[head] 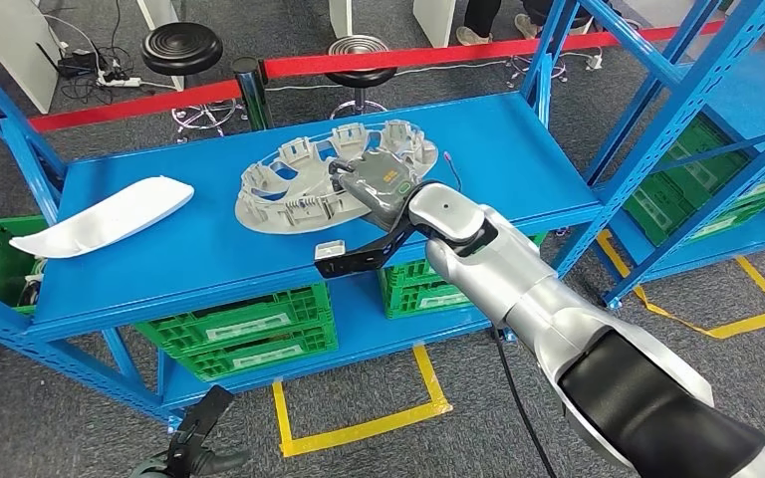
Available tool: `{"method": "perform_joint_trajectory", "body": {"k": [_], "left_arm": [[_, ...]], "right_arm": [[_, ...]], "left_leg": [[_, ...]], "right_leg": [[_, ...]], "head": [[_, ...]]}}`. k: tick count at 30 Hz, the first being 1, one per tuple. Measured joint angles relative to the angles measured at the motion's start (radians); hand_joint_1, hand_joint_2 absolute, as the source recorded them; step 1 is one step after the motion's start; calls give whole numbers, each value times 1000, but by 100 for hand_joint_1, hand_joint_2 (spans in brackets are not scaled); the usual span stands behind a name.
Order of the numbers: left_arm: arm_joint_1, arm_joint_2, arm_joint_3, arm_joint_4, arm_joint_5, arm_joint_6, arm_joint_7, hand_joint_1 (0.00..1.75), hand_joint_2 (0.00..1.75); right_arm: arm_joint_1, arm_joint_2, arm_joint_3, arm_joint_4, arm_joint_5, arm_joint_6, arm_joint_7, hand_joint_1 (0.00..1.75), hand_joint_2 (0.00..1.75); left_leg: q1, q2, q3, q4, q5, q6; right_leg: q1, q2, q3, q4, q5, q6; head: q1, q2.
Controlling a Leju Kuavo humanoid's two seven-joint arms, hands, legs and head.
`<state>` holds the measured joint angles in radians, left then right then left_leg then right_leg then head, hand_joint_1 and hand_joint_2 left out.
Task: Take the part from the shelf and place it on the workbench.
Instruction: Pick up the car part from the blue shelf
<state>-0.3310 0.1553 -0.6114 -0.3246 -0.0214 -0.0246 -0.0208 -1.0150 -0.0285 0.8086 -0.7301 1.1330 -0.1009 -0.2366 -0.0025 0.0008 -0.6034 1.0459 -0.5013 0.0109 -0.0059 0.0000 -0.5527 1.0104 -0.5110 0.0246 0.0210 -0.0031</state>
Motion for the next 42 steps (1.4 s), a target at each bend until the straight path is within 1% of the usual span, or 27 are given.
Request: {"method": "perform_joint_trajectory", "body": {"k": [12, 15, 20, 27, 32, 37, 39, 42], "left_arm": [[5, 0, 9, 0, 7, -15, 10, 0, 175], [12, 0, 14, 1, 4, -17, 14, 0, 175], [22, 1, 22, 1, -3, -16, 17, 0, 175], [46, 7, 24, 1, -4, -10, 9, 0, 175], [64, 12, 30, 1, -3, -4, 1, 0, 175], [77, 19, 36, 1, -2, 2, -8, 0, 175], [79, 19, 40, 1, -2, 3, -9, 0, 175], [79, 19, 41, 1, -2, 4, -9, 0, 175]], "right_arm": [[-5, -3, -48, -38, -22, -8, 27, 175, 175], [-23, -6, -78, -67, -50, -9, 52, 175, 175], [-83, -21, -157, -156, -108, 7, 98, 175, 175], [-111, -77, -295, -295, -191, 9, 157, 175, 175], [-118, -131, -385, -387, -240, 8, 189, 175, 175], [-126, -185, -467, -476, -289, -7, 205, 175, 175], [-129, -199, -491, -504, -297, -14, 207, 175, 175], [-130, -203, -498, -513, -299, -17, 208, 175, 175]], "left_leg": [[0, 0, 0, 0, 0, 0], [0, 0, 0, 0, 0, 0], [0, -2, -1, 0, 0, 0], [0, -10, -2, 0, 0, 0], [0, -20, -2, 1, 0, 0], [0, -23, -3, 1, 0, 0], [0, -23, -4, 1, 0, 0], [0, -23, -4, 1, 0, 0]], "right_leg": [[0, 0, 0, 0, 0, 0], [0, 0, 0, 0, 0, 0], [0, -1, -1, 0, 0, 0], [0, -4, -1, -1, 0, 0], [0, -11, 0, -1, -1, 1], [0, -13, 0, -1, -1, 1], [0, -14, 0, -1, -1, 1], [0, -14, 0, -1, -1, 1]], "head": [[0, 0], [0, 0], [0, 0], [1, 0], [1, 0], [1, 0], [1, 0], [2, 0]]}}
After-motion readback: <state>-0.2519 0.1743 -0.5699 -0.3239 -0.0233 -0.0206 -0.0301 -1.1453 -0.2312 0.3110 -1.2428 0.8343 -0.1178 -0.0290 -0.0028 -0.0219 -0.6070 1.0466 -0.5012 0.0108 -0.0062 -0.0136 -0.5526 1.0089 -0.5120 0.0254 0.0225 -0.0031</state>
